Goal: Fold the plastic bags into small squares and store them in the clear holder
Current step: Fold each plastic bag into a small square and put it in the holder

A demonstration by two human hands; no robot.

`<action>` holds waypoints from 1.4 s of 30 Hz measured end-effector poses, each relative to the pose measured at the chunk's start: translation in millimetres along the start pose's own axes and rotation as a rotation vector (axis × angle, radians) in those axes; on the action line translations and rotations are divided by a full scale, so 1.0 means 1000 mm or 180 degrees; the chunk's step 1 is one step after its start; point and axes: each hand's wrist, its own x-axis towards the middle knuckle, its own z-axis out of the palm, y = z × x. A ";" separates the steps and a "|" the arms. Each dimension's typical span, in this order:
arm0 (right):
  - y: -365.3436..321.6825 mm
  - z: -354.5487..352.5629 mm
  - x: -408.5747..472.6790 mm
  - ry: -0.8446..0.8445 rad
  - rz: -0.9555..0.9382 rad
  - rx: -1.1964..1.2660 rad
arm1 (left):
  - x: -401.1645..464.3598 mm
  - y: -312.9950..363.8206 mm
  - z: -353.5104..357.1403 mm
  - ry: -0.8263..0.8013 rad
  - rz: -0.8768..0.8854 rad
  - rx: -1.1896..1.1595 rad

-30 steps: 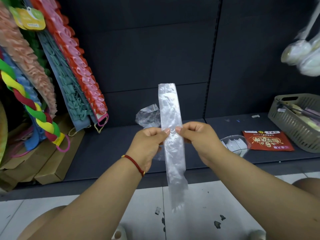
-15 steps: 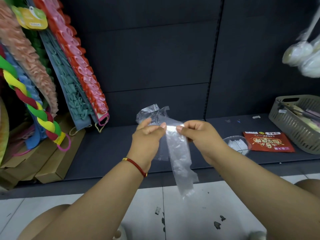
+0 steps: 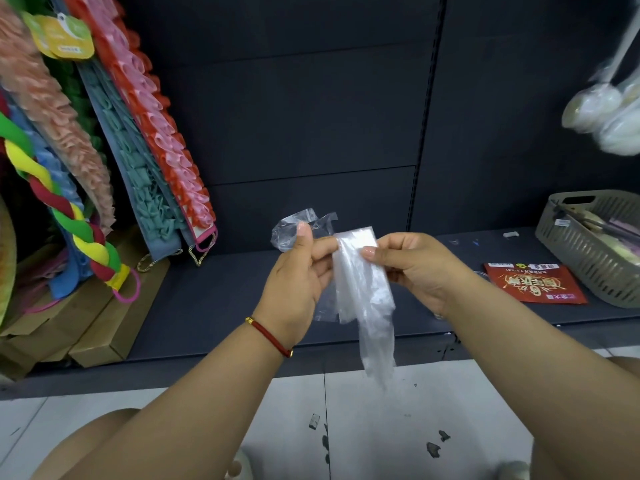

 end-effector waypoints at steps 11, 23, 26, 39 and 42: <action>0.013 0.007 0.007 0.0181 0.0100 0.0131 | -0.003 -0.001 0.012 0.0310 -0.0412 -0.0972; 0.013 0.014 0.004 0.0381 -0.0249 0.0183 | -0.005 -0.007 0.015 0.0355 -0.0070 -0.0365; 0.015 0.015 0.004 0.0417 -0.0304 0.0219 | -0.006 -0.005 0.017 0.0333 -0.0041 -0.0367; 0.014 0.012 0.004 0.0207 -0.0109 0.0312 | -0.003 -0.008 0.017 0.0594 -0.0317 -0.0345; 0.014 0.008 0.007 0.0399 -0.0207 0.0242 | -0.006 -0.015 0.018 0.0512 -0.0682 0.0315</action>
